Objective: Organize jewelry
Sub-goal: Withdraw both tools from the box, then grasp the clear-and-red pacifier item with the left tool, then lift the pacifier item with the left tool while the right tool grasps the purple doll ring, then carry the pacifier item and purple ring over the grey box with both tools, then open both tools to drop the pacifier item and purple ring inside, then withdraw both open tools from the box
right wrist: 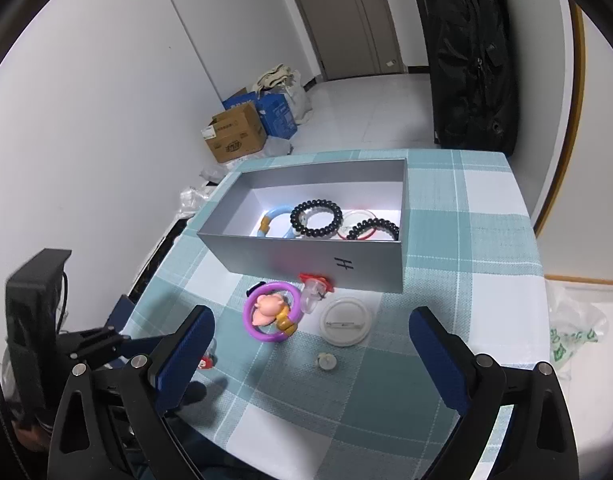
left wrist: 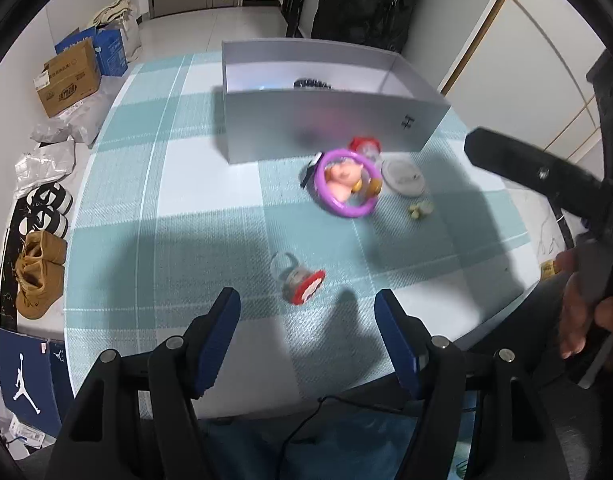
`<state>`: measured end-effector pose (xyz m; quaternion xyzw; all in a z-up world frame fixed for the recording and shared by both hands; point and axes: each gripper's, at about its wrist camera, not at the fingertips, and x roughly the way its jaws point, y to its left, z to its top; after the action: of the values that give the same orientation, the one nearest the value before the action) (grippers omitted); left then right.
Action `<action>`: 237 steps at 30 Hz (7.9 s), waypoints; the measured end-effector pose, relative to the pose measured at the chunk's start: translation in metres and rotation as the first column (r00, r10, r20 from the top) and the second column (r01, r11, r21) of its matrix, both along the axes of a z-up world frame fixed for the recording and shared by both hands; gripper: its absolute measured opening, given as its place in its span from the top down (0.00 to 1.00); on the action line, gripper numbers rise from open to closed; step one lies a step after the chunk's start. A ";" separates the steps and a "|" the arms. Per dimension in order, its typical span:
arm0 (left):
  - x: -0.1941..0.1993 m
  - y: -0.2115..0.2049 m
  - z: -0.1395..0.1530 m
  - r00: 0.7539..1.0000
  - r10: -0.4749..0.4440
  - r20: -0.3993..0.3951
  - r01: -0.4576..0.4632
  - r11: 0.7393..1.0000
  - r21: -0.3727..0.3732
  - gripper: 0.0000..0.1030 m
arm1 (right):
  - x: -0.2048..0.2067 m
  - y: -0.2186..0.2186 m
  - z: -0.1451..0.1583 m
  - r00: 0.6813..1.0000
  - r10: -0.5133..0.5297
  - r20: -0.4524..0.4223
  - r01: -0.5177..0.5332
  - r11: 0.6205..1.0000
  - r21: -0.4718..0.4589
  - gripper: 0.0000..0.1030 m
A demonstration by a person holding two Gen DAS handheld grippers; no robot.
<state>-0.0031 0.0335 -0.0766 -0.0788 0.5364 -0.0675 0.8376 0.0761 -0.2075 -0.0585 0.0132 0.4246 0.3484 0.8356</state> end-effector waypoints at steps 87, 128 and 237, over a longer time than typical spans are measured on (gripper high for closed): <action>0.013 0.090 0.066 0.917 0.286 0.277 -0.224 0.946 -0.236 0.77 | -0.020 0.125 -0.041 0.980 0.163 0.116 -0.100 0.901 -0.423 0.67; 0.031 0.059 0.055 0.942 0.245 0.228 -0.196 0.957 -0.216 0.77 | -0.018 0.069 -0.031 0.987 0.139 -0.080 -0.153 0.966 -0.209 0.67; 0.083 0.032 0.057 0.969 0.171 0.179 -0.128 0.964 -0.231 0.32 | 0.062 -0.003 0.040 0.990 -0.131 0.043 0.131 0.991 0.020 0.12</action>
<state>0.0801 0.0658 -0.0196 -0.2036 0.4323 -0.0698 0.8757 0.1382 -0.2107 -0.0187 0.0407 0.4012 0.2967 0.8656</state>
